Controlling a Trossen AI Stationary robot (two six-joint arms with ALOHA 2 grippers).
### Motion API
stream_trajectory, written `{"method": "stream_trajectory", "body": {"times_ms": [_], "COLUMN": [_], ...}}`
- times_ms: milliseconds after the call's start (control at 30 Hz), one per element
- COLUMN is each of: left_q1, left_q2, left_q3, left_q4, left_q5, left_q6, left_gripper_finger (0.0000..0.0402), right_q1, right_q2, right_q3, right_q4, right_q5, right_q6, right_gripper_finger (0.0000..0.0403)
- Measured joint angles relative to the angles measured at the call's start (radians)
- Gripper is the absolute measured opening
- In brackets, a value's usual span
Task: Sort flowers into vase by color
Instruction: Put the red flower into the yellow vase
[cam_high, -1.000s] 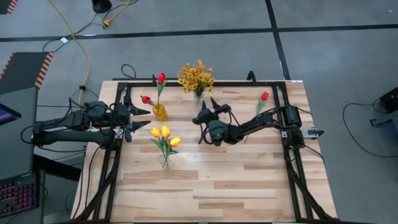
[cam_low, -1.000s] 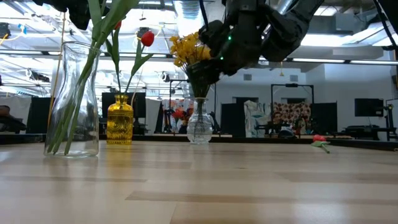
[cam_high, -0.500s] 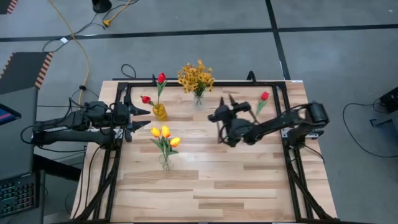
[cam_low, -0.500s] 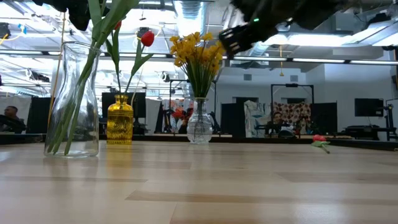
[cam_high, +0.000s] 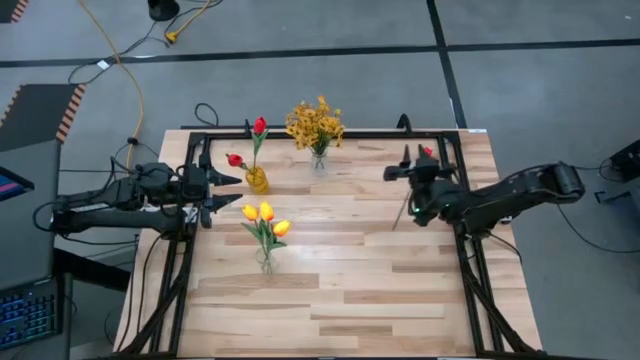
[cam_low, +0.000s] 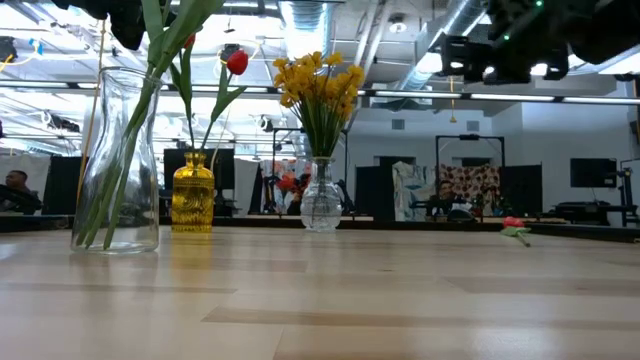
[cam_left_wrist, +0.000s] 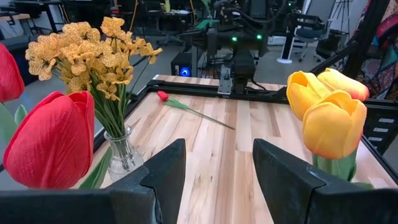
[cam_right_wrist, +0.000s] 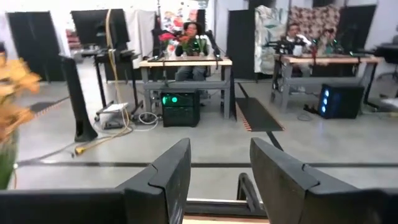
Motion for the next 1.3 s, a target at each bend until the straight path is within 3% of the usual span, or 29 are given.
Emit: {"method": "stream_trajectory", "body": {"times_ms": [167, 367, 433, 533, 600, 667, 833, 1100, 1200, 1300], "left_q1": [0.000, 0.000, 0.000, 0.000, 0.000, 0.000, 0.000, 0.000, 0.000, 0.000], "left_q2": [0.000, 0.000, 0.000, 0.000, 0.000, 0.000, 0.000, 0.000, 0.000, 0.000], "left_q3": [0.000, 0.000, 0.000, 0.000, 0.000, 0.000, 0.000, 0.000, 0.000, 0.000], "left_q4": [0.000, 0.000, 0.000, 0.000, 0.000, 0.000, 0.000, 0.000, 0.000, 0.000], "left_q5": [0.000, 0.000, 0.000, 0.000, 0.000, 0.000, 0.000, 0.000, 0.000, 0.000], "left_q6": [0.000, 0.000, 0.000, 0.000, 0.000, 0.000, 0.000, 0.000, 0.000, 0.001], "left_gripper_finger": [0.0176, 0.0176, 0.0176, 0.0176, 0.0176, 0.0176, 0.0176, 0.0176, 0.0176, 0.0176], "right_q1": [-0.030, -0.017, 0.001, 0.013, 0.006, -0.003, -0.075, -0.413, -0.545, -0.662], "right_q2": [-0.055, -0.043, -0.022, 0.019, 0.052, 0.084, 0.070, -0.007, -0.007, -0.002], "right_q3": [-0.011, -0.011, -0.011, -0.010, -0.005, 0.009, 0.096, 0.315, 0.340, 0.329], "right_q4": [0.011, 0.010, -0.017, -0.127, -0.236, -0.377, -0.747, -1.624, -1.806, -1.871], "right_q5": [-0.001, -0.024, -0.122, -0.365, -0.463, -0.496, -0.571, -0.970, -1.095, -1.238], "right_q6": [0.009, 0.141, 0.257, 0.517, 0.699, 0.821, 0.967, 1.148, 1.159, 1.158], "right_gripper_finger": [0.0192, 0.0191, 0.0191, 0.0191, 0.0191, 0.0191, 0.0191, 0.0191, 0.0191, 0.0191]}}
